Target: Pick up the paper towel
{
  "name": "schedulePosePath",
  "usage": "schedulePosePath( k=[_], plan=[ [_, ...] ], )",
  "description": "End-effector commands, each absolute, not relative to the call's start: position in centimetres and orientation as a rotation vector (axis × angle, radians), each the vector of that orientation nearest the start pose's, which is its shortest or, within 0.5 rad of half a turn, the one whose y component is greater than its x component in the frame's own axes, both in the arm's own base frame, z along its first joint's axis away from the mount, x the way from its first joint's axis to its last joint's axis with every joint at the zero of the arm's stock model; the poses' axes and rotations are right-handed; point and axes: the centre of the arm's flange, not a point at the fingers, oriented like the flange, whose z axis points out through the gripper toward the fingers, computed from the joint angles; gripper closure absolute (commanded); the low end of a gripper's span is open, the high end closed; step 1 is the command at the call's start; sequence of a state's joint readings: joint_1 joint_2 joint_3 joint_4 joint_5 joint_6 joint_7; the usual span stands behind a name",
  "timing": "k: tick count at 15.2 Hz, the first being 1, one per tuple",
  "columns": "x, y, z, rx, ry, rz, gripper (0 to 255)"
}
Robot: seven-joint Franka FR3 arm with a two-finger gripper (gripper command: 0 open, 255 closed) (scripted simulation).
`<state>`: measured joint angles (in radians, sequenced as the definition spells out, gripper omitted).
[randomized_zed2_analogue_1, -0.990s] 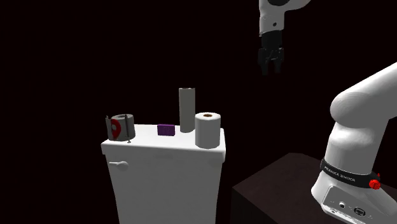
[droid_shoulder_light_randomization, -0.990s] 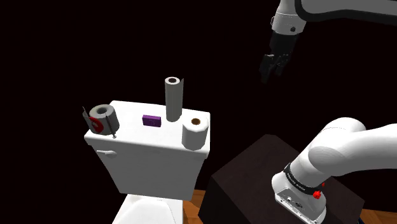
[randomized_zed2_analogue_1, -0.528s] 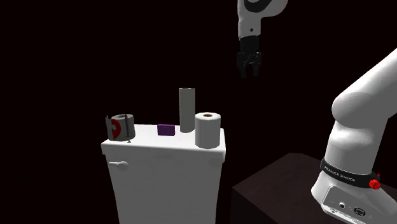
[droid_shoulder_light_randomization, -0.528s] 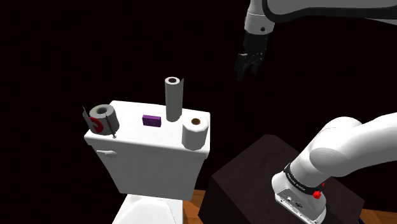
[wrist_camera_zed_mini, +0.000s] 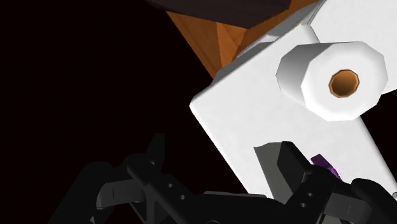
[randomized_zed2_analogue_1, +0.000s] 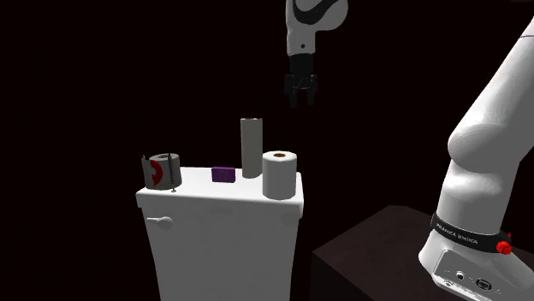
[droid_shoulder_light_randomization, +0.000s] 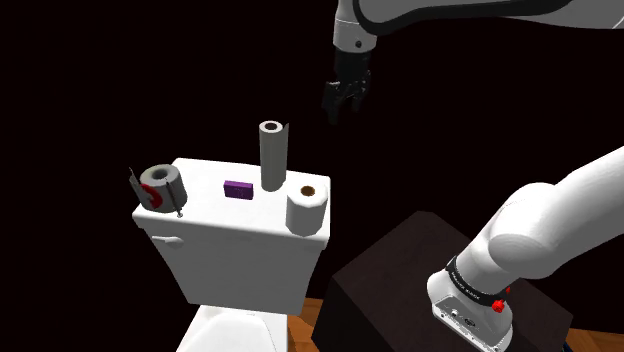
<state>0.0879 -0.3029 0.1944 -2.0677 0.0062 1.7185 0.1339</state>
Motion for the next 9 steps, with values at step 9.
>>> schedulePosePath(
  k=[9],
  plan=[
    [52.1, 23.2, 53.9, -3.161, -0.381, 0.021, 0]
  ],
)
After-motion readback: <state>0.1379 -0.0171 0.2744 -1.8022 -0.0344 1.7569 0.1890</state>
